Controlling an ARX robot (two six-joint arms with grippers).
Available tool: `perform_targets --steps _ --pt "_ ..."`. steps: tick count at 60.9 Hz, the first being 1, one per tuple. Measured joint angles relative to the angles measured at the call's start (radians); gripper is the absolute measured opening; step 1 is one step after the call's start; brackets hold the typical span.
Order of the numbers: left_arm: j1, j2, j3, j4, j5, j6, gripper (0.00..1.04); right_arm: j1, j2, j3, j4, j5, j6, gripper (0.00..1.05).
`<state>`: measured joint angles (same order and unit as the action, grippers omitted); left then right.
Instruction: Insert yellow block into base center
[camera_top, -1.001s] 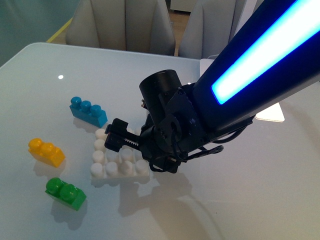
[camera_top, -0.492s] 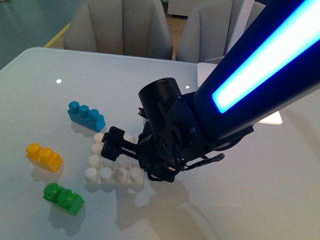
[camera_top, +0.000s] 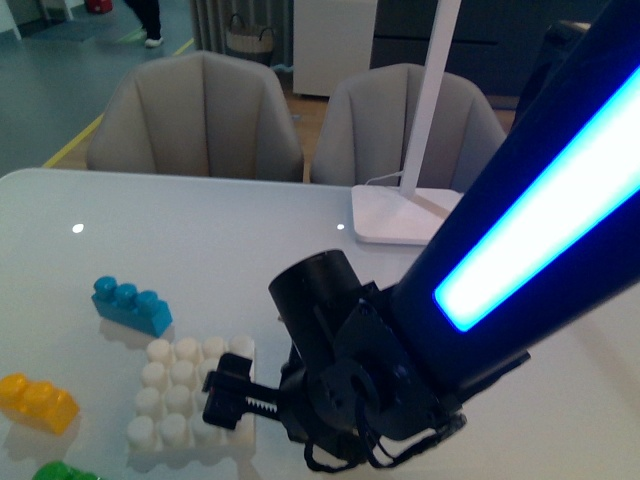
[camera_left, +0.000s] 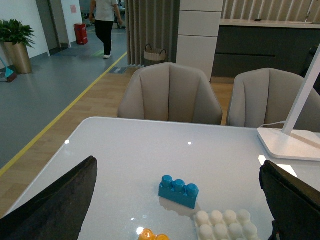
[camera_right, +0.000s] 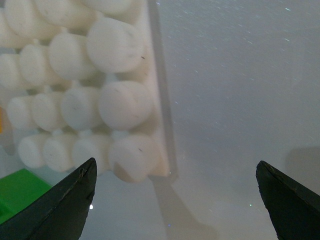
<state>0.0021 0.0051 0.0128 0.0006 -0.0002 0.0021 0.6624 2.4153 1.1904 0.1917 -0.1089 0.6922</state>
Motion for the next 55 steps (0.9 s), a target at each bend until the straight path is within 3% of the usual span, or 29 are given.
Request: perform_targets --steps 18,36,55 --pt "0.000 0.000 0.000 0.000 0.000 0.000 0.97 -0.040 -0.162 -0.184 0.138 0.012 0.021 0.96" --pt "0.000 0.000 0.000 0.000 0.000 0.000 0.97 -0.253 -0.366 -0.367 0.274 0.031 0.049 0.96" --pt "0.000 0.000 0.000 0.000 0.000 0.000 0.97 -0.395 -0.729 -0.619 0.380 0.092 -0.029 0.96"
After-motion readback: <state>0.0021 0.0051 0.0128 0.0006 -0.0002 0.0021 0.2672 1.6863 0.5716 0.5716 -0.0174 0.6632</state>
